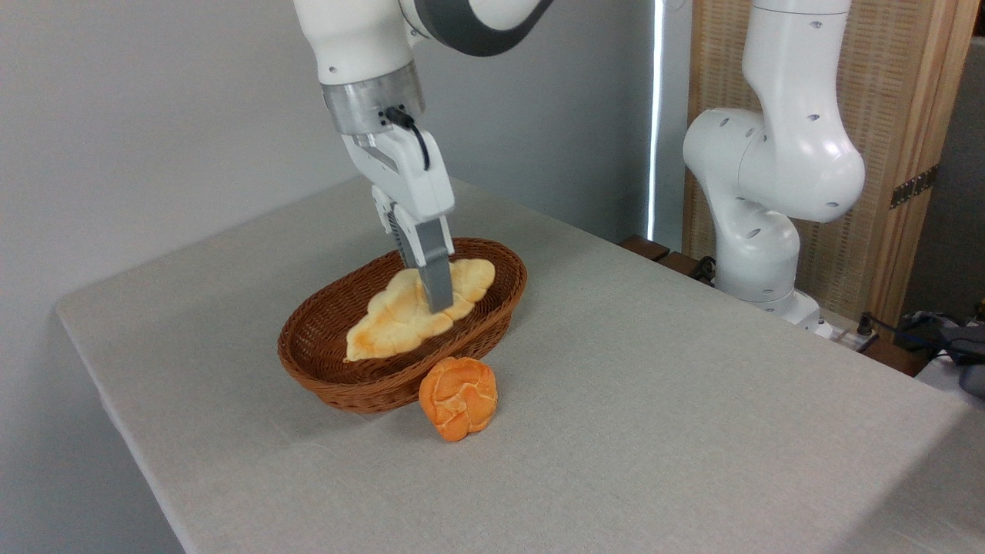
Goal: Put bread into the basket
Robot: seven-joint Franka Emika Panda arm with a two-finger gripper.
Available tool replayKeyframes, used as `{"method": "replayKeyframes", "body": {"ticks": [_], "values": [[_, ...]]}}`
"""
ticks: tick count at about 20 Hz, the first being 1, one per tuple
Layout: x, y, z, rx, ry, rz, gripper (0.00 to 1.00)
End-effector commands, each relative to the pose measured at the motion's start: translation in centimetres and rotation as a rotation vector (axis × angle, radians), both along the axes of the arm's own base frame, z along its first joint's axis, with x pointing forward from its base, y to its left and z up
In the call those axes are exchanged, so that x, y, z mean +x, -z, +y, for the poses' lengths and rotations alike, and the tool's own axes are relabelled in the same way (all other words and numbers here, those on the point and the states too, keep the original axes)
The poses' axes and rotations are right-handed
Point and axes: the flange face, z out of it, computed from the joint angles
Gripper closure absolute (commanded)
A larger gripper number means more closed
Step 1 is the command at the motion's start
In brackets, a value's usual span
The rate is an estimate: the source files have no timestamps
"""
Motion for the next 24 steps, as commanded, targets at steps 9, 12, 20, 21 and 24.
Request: {"method": "replayKeyframes", "body": {"ticks": [9,12,20,21,24], "values": [[-0.1,-0.2,-2.1,-0.080,-0.006,0.028,0.00],[0.0,-0.6,-1.4,-0.081,-0.016,0.020,0.00],[1.1,-6.6,10.4,-0.124,-0.227,-0.059,0.00],[0.8,-6.7,11.5,-0.125,-0.240,-0.052,0.00],[0.5,-7.1,12.0,-0.125,-0.255,-0.047,0.00]]}}
